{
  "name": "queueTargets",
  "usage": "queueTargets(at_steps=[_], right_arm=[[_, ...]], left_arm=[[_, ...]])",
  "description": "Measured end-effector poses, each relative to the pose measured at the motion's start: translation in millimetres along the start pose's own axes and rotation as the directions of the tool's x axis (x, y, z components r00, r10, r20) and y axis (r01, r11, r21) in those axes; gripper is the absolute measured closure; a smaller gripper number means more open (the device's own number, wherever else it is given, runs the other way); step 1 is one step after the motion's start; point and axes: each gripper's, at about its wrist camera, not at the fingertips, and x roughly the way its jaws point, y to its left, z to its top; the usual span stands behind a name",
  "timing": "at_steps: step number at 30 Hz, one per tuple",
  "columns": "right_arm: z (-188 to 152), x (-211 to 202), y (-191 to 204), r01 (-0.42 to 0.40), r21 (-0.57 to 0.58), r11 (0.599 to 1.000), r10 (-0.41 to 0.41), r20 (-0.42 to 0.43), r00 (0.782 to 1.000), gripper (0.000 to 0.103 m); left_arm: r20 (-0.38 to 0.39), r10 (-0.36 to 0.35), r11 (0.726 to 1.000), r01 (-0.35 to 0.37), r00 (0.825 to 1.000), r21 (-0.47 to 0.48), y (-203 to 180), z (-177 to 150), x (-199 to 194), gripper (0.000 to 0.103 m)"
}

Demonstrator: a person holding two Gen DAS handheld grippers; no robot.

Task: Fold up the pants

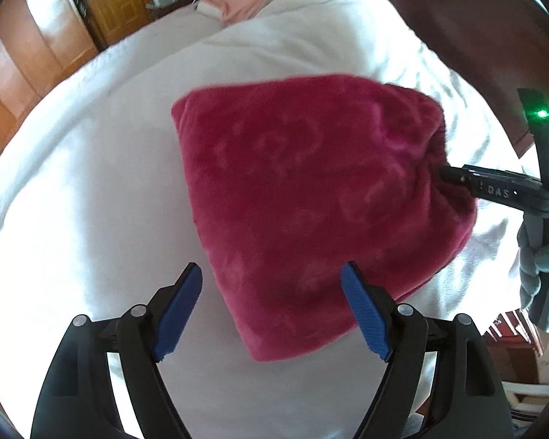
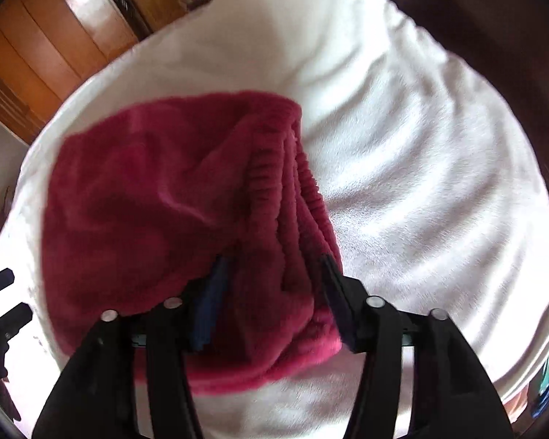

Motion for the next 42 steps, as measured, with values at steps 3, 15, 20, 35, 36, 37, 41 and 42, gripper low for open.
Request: queueTargets(at_steps=[3,15,20,35,36,37,41,42], right_arm=[[-9.8,-23.3,2.7,-0.003,0.029,1.000,0.002,0.054,0.999,0.040],[-49.5,-127.2,36.2,0.020,0.062,0.998,-0.036,0.258,0.965,0.010],[-75.0,-145.3,62.6,0.062,0.024,0.998,-0.066,0.265,0.962,0.007],[-96.2,-165.1,94.0,0.125,-0.052,0.991,-0.104,0.300,0.948,0.006],[-97.0,-164.5,93.9,0.125,-0.053,0.991,-0.104,0.298,0.949,0.006],[-97.7,-163.1,93.4,0.123,-0.054,0.991,-0.102,0.293,0.951,0.006],[-97.0,-159.5,91.8,0.120,-0.057,0.991,-0.099,0.282,0.954,0.006],[-96.6,-158.6,91.1,0.119,-0.057,0.991,-0.098,0.280,0.955,0.006]], left_arm=[[0.034,-0.009,1.000,0.009,0.999,0.023,-4.7,1.4,-11.3,0.025],[0.146,-0.028,0.993,0.011,0.989,0.115,-23.2,-2.8,-57.1,0.012],[0.215,-0.049,0.994,0.027,0.975,0.104,-21.5,-5.5,-75.5,0.011],[0.291,0.026,0.996,-0.050,0.956,0.077,-23.5,-5.8,-108.9,0.005],[0.284,0.026,0.996,-0.049,0.958,0.074,-23.6,-6.0,-108.3,0.005],[0.277,0.021,0.996,-0.043,0.961,0.073,-23.7,-5.7,-106.8,0.005],[0.241,0.018,0.997,-0.035,0.970,0.067,-22.7,-4.7,-98.6,0.005],[0.231,0.017,0.998,-0.032,0.973,0.062,-21.9,-4.2,-96.2,0.005]])
